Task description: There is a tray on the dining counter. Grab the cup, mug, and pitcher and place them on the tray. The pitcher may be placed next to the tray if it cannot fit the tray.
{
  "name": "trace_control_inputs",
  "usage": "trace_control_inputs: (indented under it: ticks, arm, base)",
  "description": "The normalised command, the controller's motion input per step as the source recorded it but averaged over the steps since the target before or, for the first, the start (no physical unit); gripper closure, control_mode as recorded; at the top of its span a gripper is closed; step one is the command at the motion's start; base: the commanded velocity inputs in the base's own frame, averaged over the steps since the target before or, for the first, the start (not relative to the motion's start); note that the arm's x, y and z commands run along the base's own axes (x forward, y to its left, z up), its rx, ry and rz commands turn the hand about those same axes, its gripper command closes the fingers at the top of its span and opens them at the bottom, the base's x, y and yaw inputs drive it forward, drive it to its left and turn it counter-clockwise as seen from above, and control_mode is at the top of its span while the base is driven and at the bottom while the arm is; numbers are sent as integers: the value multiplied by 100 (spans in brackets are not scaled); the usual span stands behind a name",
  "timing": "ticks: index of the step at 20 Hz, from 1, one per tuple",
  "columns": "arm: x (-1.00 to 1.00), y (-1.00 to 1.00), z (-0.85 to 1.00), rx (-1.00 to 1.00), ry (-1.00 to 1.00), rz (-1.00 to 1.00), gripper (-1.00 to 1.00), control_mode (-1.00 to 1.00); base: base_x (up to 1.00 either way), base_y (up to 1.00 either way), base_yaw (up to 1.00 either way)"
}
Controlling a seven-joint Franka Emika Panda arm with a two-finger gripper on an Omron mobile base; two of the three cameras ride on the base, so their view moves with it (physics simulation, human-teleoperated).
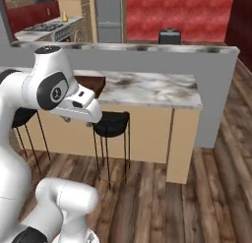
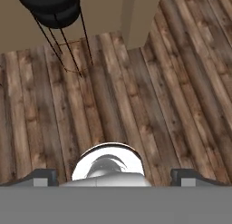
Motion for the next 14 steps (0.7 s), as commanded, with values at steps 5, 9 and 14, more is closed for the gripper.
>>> trace_control_inputs:
  ticks: [5,9,14]
  arm:
    - [0,0,0,0,0,0,-100,100]
    - [0,0,0,0,0,0,-100,100]
    - [0,0,0,0,0,0,-100,100]
  base:
    - [0,-100,0]
    - [4,-100,0]
    - [6,-100,0]
